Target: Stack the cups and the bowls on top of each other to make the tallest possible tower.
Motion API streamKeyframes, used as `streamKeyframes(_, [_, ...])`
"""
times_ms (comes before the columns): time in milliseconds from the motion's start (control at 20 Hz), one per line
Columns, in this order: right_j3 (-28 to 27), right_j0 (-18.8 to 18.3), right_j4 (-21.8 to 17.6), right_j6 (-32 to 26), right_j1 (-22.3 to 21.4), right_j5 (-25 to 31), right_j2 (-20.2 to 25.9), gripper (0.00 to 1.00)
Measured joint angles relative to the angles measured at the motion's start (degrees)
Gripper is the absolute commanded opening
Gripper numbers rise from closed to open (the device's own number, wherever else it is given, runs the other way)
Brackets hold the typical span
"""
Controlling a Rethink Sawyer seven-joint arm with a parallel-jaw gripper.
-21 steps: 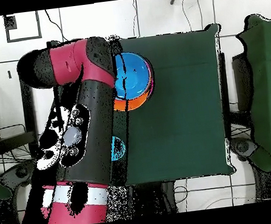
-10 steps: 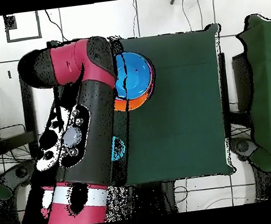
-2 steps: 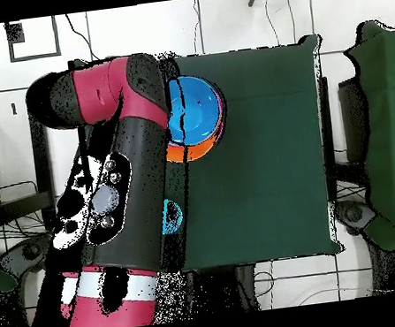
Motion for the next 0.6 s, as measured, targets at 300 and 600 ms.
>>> streamKeyframes(300, [0.0,0.0,0.0,0.0,0.1,0.0,-0.1,0.00])
streamKeyframes(600, [0.0,0.1,0.0,0.0,0.1,-0.5,-0.2,0.00])
